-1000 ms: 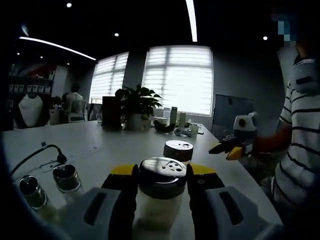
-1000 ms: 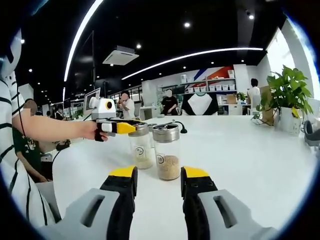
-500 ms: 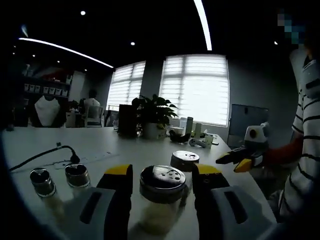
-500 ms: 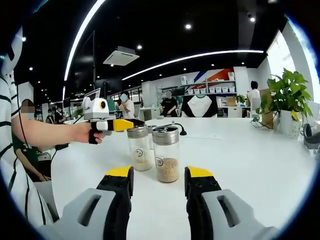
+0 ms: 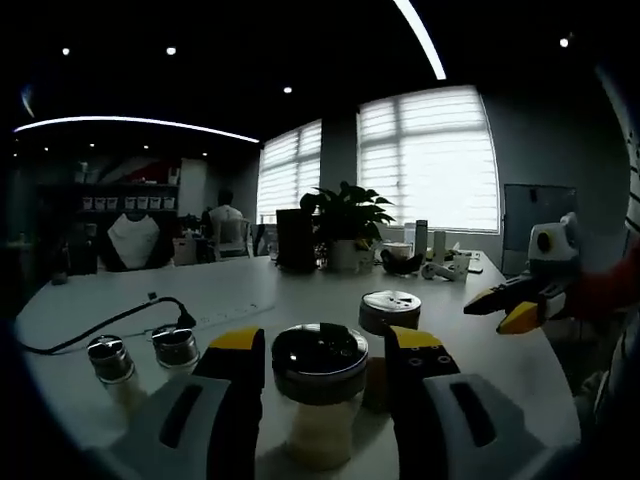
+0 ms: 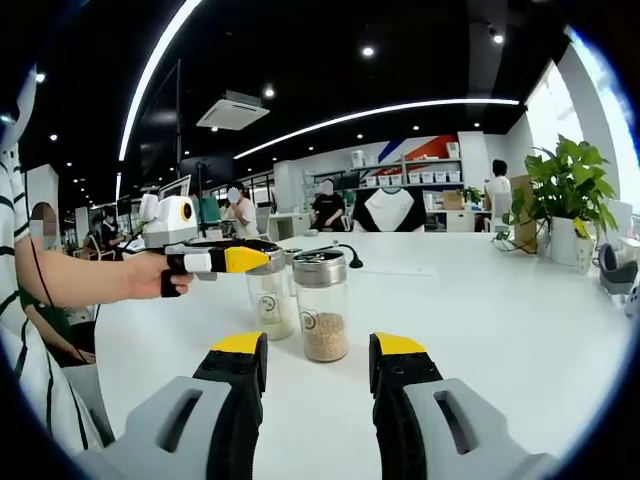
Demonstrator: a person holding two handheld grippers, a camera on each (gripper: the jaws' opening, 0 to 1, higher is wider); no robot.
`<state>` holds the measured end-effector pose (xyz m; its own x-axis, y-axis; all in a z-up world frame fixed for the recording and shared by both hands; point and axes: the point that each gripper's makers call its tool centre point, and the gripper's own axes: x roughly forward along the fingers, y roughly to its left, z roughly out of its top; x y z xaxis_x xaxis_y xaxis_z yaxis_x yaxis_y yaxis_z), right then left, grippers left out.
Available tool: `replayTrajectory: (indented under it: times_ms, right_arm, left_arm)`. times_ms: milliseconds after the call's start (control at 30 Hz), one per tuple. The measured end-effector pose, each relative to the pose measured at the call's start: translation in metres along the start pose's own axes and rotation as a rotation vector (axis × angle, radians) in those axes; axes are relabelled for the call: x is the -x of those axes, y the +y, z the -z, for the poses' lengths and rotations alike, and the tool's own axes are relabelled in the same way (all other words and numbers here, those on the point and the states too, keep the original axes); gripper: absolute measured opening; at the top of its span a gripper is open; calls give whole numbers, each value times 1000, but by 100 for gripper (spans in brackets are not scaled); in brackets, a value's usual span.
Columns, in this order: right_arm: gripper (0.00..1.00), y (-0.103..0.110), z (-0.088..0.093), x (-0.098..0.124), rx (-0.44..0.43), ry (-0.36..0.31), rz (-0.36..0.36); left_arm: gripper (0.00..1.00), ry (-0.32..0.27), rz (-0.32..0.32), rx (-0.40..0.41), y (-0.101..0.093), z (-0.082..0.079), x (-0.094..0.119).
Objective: Rotate the seasoning bottle until the label or dispensing opening points toward the visible target arrow and the bottle remains upright within the marked orientation range
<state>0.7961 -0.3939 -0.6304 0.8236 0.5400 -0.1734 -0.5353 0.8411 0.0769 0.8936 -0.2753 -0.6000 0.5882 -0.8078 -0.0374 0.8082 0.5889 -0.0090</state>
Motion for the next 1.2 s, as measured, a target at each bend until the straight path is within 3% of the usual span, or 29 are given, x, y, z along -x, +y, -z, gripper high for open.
replayTrajectory:
  times_ms: [333,600,867,1200]
  right_arm:
    - [40,0,0,2,-6,-2,3]
    - [39,1,1,2,-9,-2,-1]
    - [39,1,-2,3,0,-9,-8]
    - [40,2,0,3,1,-5,-15]
  left_arm:
    - [41,-4,-35,-2,9,0,-1]
    - [41,-5,-16,12,9,0,-1]
    - [41,-13,24,16,8,0,-1]
    - [41,-7,120,15,4,0,0]
